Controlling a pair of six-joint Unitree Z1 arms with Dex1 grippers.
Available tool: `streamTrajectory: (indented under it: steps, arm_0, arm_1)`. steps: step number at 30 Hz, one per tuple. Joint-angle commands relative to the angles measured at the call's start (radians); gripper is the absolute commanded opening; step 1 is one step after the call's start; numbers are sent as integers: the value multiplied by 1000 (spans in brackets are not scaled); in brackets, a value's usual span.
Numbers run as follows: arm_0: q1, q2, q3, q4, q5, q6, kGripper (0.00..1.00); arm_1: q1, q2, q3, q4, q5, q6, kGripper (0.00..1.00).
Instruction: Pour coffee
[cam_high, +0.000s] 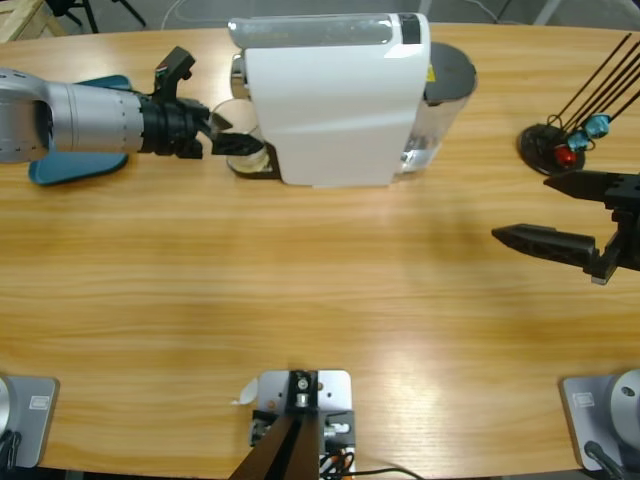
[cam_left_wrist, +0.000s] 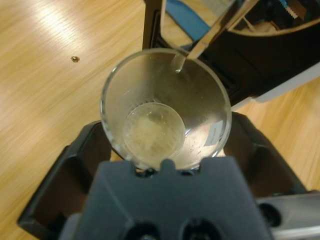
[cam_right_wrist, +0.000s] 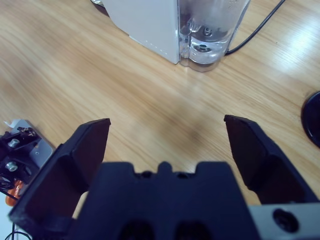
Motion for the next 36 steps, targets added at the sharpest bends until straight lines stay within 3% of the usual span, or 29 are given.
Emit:
streamTrajectory:
  steps: [1, 3, 10, 20, 26, 30, 36]
  arm_0:
    - [9, 62, -4, -29, -28, 12, 443]
    - [9, 64, -3, -29, -32, 12, 393]
    - [9, 66, 11, -30, -57, 11, 407]
    - [13, 50, 89, -31, 17, -3, 388]
    - [13, -49, 152, -32, 110, 3, 388]
    - [13, -81, 148, -32, 130, 3, 388]
    - [42, -206, 145, -1, 267, 3, 385]
  arm_1:
    - [12, 26, 35, -8, -4, -12, 1000]
    - [12, 25, 35, -8, -4, -12, 1000]
    - [12, 24, 35, -8, -4, -12, 1000]
    - [12, 20, 35, -8, -4, -12, 1000]
    - [12, 21, 35, -8, -4, -12, 1000]
    - [12, 21, 35, -8, -4, -12, 1000]
    - [12, 23, 35, -8, -4, -12, 1000]
